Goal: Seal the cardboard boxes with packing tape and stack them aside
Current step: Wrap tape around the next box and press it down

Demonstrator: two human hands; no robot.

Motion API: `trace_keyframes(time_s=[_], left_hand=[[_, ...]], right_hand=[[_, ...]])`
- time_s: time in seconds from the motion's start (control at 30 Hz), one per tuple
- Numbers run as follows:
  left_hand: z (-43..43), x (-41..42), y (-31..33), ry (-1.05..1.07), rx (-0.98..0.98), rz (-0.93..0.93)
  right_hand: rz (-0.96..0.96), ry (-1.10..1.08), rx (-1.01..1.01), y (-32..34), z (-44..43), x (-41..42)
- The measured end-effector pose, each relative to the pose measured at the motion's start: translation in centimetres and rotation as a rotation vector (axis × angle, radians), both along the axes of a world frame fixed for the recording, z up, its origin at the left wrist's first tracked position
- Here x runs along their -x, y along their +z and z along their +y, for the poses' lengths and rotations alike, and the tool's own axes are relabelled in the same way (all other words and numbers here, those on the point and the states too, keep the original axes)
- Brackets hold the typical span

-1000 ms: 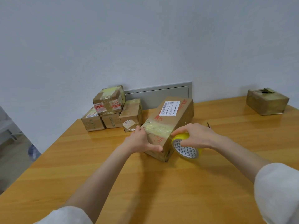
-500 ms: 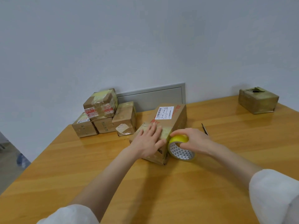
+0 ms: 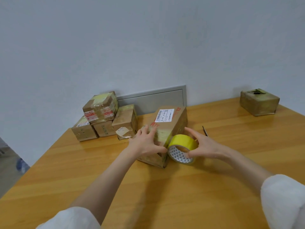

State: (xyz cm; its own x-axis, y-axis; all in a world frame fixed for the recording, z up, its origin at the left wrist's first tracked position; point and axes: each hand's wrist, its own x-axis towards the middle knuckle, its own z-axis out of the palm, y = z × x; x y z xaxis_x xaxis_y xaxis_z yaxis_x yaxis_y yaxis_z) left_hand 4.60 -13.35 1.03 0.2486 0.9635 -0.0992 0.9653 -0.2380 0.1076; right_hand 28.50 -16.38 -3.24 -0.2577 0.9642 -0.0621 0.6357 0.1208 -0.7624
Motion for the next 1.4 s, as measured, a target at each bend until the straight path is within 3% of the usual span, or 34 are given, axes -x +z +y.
trace_keyframes(time_s=[0.1, 0.23, 0.3, 0.37, 0.43, 0.57, 0.63, 0.77, 0.9, 1.03, 1.4], left_hand=[[-0.1, 0.2, 0.4, -0.012, -0.027, -0.048], [-0.4, 1.4, 2.7, 0.107, 0.212, -0.65], [-0.5, 2.2, 3.4, 0.151, 0.35, -0.813], [-0.7, 3.3, 3.2, 0.152, 0.457, -0.897], [-1.6, 4.1, 2.8, 0.148, 0.447, -0.934], [-3.3, 3.4, 3.3, 0.053, 0.013, -0.746], [-3.7, 2.9, 3.3, 0.031, -0.086, -0.594], [-3.7, 2.2, 2.1, 0.188, -0.046, -0.441], [-3.2, 1.1, 1.5, 0.262, -0.173, -0.26], [-3.3, 1.1, 1.1, 0.259, -0.228, -0.225], [-2.2, 2.1, 1.3, 0.3, -0.146, -0.235]], right_hand=[[-0.003, 0.017, -0.035, 0.5, -0.5, -0.1], [0.403, -0.173, -0.325, 5.6, -0.3, 1.3], [0.524, -0.217, -0.382, 8.4, 0.3, 2.8], [0.5, -0.223, -0.387, 10.0, 0.9, 4.7], [0.41, -0.211, -0.41, 10.5, 1.6, 6.7], [0.279, -0.212, -0.446, 10.8, 2.9, 10.8], [0.209, -0.202, -0.443, 10.9, 3.5, 12.1], [0.264, -0.204, -0.432, 9.7, 3.4, 11.9], [0.257, -0.142, -0.461, 8.8, 2.9, 10.9], [0.236, -0.11, -0.453, 9.2, 3.2, 10.5], [-0.137, -0.034, -0.398, 12.8, 1.4, 6.5]])
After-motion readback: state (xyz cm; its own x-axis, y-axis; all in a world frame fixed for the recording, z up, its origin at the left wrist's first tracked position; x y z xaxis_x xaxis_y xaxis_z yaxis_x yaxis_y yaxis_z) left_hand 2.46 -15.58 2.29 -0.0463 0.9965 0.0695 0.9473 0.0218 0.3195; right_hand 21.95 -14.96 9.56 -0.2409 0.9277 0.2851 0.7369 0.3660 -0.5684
